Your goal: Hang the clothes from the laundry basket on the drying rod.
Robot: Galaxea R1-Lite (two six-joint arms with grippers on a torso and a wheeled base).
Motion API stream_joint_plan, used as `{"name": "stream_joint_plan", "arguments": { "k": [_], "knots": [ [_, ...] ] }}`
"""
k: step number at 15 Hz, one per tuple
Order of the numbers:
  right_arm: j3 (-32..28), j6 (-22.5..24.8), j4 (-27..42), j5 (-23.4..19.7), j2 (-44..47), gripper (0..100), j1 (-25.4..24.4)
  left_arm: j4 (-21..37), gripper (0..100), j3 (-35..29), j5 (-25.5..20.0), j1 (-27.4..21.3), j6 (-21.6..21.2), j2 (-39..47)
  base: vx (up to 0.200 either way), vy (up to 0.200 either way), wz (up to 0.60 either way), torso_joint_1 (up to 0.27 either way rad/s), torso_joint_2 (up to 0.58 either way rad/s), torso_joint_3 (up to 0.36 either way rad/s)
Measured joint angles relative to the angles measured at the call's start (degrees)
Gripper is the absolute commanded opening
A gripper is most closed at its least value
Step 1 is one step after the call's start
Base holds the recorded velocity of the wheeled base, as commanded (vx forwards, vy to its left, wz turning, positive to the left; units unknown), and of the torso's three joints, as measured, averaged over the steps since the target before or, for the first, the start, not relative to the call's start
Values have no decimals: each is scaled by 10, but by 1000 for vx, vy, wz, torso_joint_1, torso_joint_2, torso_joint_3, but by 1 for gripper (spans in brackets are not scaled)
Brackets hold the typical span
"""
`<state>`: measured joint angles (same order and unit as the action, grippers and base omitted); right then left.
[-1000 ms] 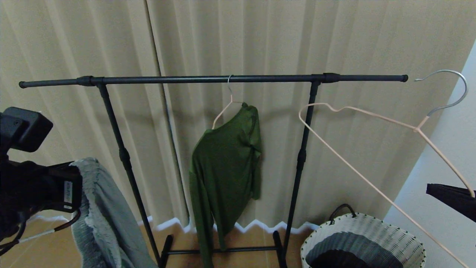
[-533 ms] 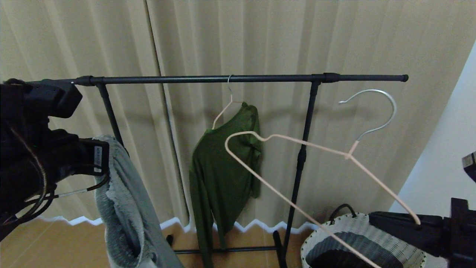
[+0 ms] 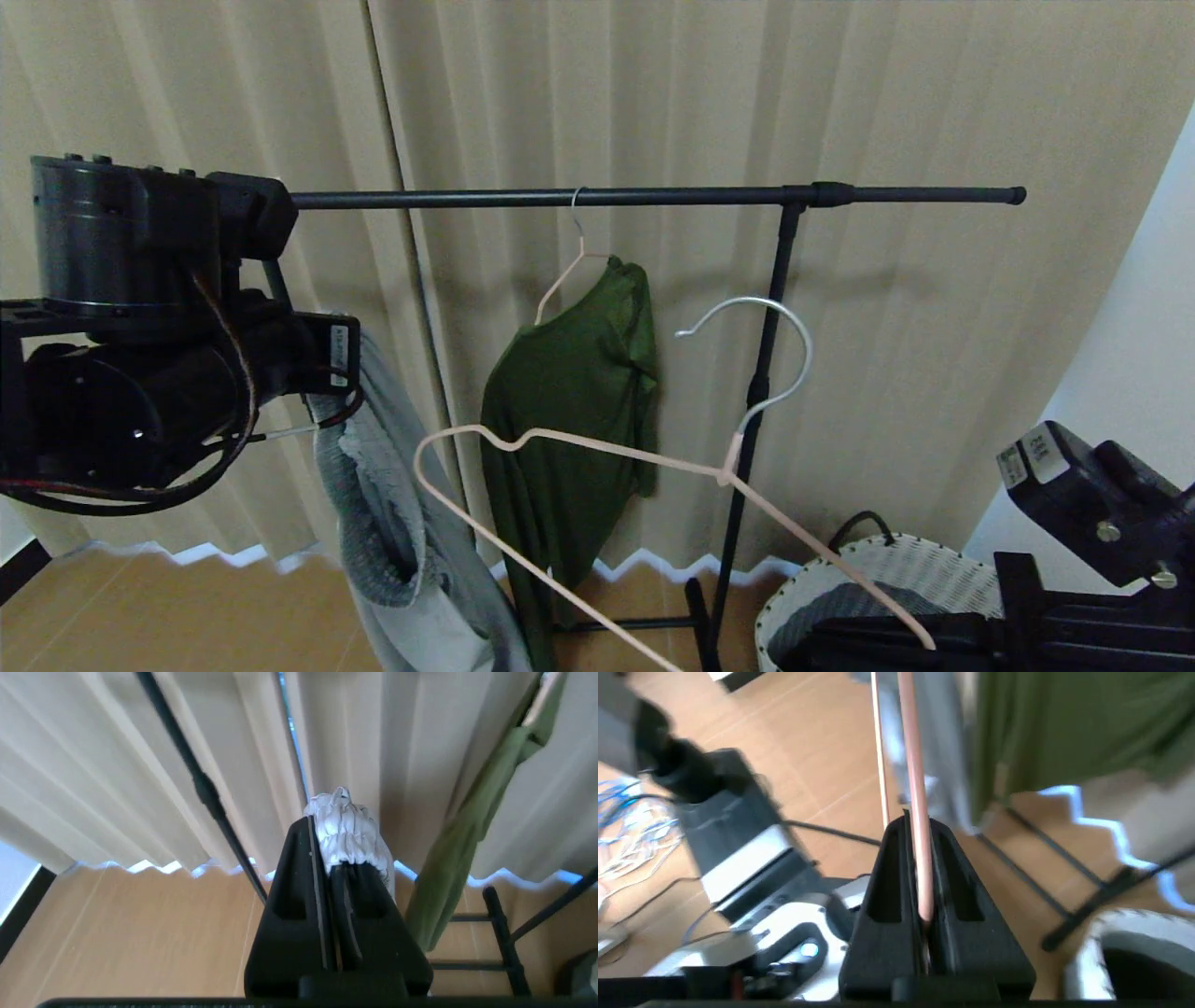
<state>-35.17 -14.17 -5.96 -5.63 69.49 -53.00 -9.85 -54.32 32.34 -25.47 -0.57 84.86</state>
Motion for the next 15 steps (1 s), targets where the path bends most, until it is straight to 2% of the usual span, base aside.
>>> {"name": "stream_joint_plan", "arguments": {
  "k": [6, 12, 15],
  "knots": [
    [-43, -21, -14, 8, 72, 0, -23, -2, 0, -2, 10, -3, 0, 8, 0, 0, 0, 0, 0, 0],
    [-134, -97, -22, 96, 177, 0, -23, -2, 0, -1, 11, -10, 0, 8, 0, 0, 0, 0, 0, 0],
    [-145, -104, -28, 103, 201, 0, -30, -3, 0, -4, 44, -9, -1, 11, 0, 0, 0, 0, 0, 0]
  ]
}}
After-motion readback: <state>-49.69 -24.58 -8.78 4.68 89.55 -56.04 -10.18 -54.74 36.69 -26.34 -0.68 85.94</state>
